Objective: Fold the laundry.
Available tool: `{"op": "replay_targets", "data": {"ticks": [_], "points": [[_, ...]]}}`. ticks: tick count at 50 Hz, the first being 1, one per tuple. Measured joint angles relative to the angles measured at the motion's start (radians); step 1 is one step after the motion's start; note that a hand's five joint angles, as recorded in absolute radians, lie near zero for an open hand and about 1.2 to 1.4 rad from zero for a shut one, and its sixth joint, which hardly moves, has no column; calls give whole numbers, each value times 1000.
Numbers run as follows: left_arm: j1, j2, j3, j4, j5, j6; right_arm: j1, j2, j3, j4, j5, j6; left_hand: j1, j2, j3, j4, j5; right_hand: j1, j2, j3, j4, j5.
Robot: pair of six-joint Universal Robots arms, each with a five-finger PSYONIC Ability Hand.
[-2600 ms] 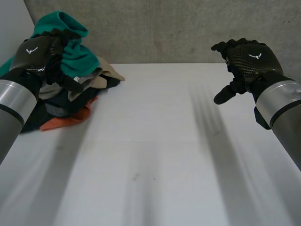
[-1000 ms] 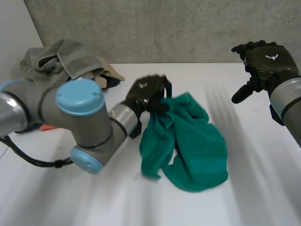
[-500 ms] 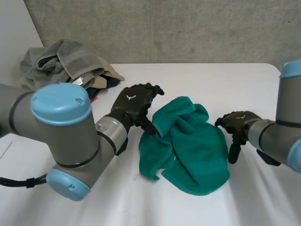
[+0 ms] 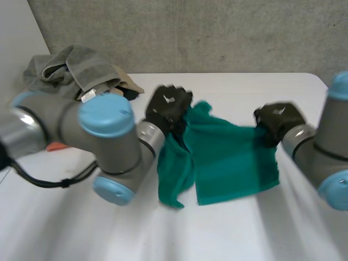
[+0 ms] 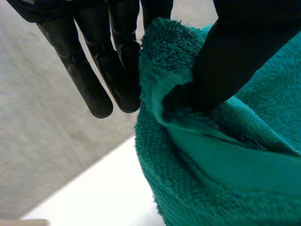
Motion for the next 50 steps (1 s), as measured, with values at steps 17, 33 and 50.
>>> {"op": "replay_targets", "data": {"ticks": [17, 33, 50], "points": [[216, 383, -319, -49, 75, -2, -82, -177, -30, -3, 111, -468, 24, 8, 1, 4, 61, 21, 1, 8, 4, 33], [260, 108, 9, 75, 118, -8, -28, 102, -332, -165, 164, -469, 24, 11, 6, 5, 61, 21, 1, 11, 5, 33], [274, 220, 28, 428, 17, -82, -22, -17, -149, -627, 8, -481, 24, 11, 6, 5, 62, 21, 1, 11, 6, 33]]}}
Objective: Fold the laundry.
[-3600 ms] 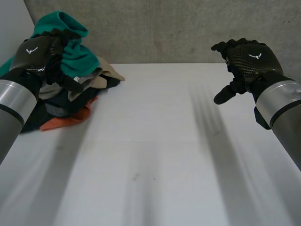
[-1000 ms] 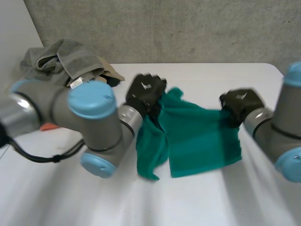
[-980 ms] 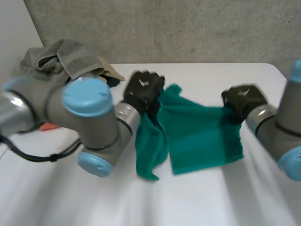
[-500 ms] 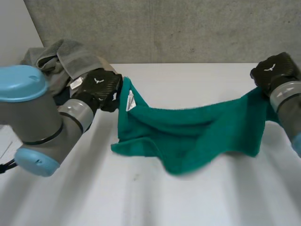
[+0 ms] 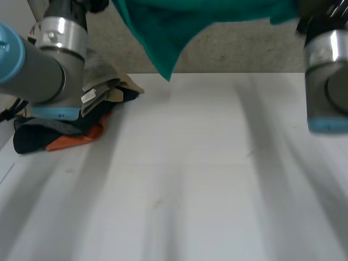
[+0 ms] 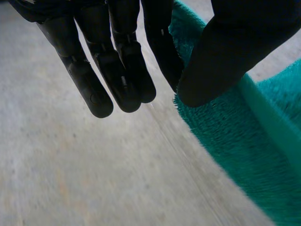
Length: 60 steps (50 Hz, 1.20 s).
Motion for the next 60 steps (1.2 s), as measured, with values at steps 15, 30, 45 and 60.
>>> {"op": "replay_targets", "data": {"ticks": [15, 30, 45, 60], "points": [[2, 16, -289, -35, 10, -1, -1, -101, 514, 481, -268, -161, 0, 1, 0, 0, 0, -791, -821, -832, -842, -855], [-3, 148, -370, -68, 74, -15, -37, -78, 105, 716, -274, 254, 4, 1, 0, 0, 0, -850, -900, -922, -920, -949], [-19, 403, -442, -95, 164, -113, -70, 467, -388, 902, -335, 375, 4, 1, 1, 0, 0, -806, -834, -848, -857, -838], [-14, 479, -501, -94, 181, -113, -68, 497, -443, 800, -194, 385, 20, 1, 1, 0, 11, -57, -4, -7, -7, -53]]}}
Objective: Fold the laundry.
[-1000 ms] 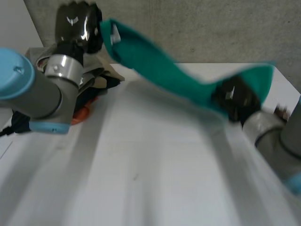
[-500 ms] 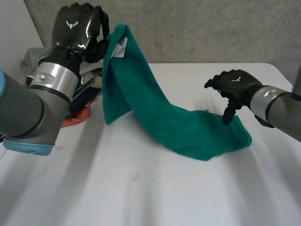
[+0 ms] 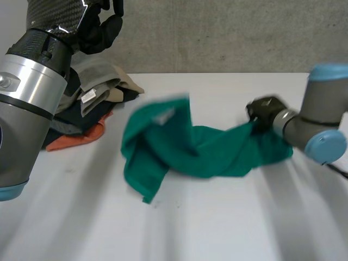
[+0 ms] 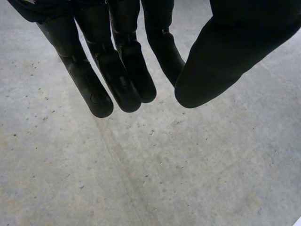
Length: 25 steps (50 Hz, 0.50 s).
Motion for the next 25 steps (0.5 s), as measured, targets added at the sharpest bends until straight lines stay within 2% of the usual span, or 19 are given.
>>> {"op": "replay_targets", "data": {"ticks": [3, 8, 11, 16, 17, 18, 21, 25], "points": [[16, -4, -3, -2, -1, 1, -16, -157, 81, -76, 32, 6, 0, 0, 0, 0, 0, 0, 0, 1, 1, 0], [62, -13, -8, -18, -1, 2, -63, -383, 206, -141, 35, 6, 0, 0, 0, 0, 0, 0, 0, 2, 5, 0], [85, -37, -13, -45, -1, 2, -87, -466, 267, -120, 9, 4, 0, -2, -1, -1, -1, 0, 0, 2, 6, 21], [82, -115, -17, -124, -4, -1, -96, -516, 353, -60, -47, -2, -39, -72, -55, -60, -40, 0, 0, 6, 6, 23], [70, -142, -15, -154, -5, -2, -95, -524, 376, -50, -58, -4, -428, -440, -421, -434, -407, 0, 0, 6, 6, 23], [58, -163, -13, -178, -7, -3, -94, -531, 396, -43, -65, -7, -490, -512, -501, -510, -485, 0, 0, 6, 6, 23], [9, -225, -6, -245, -12, -6, -89, -552, 449, -36, -78, -18, -576, -615, -608, -620, -600, 0, 2, 6, 6, 23], [-74, -302, 1, -315, -27, -7, -78, -577, 506, -41, -81, -33, -586, -636, -626, -645, -632, 0, 8, 6, 6, 23]]}}
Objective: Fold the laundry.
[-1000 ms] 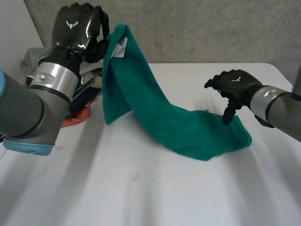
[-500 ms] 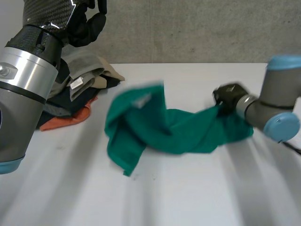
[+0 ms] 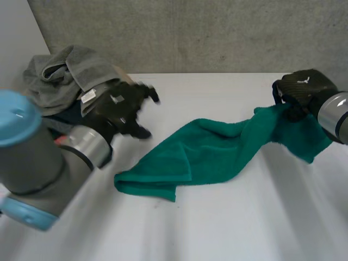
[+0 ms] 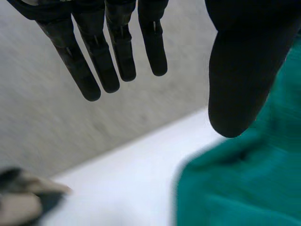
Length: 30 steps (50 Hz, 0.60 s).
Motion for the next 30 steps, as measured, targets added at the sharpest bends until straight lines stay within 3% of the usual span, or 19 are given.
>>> {"op": "replay_targets", "data": {"ticks": [12, 19, 23, 26, 30], "points": [[-132, -220, 40, -21, -183, 18, 16, -13, 92, -28, 9, -7, 0, -7, -6, -10, -9, 0, 0, 0, 0, 0], [-173, -352, 126, -25, -205, 38, 13, -12, 141, -58, 9, -6, 12, 8, 7, 7, 16, 0, 0, 0, 0, 0], [-179, -400, 167, -25, -205, 48, 10, -11, 163, -83, 11, -7, 184, 174, 167, 169, 178, 0, 0, 0, 0, 0], [-178, -428, 201, -21, -205, 56, 7, -9, 176, -103, 14, -8, 538, 525, 504, 525, 522, 0, 0, 0, 0, 0], [-165, -439, 232, -18, -208, 63, 4, -9, 179, -112, 25, -13, 591, 626, 619, 640, 605, 0, 0, 0, 0, 0]]}}
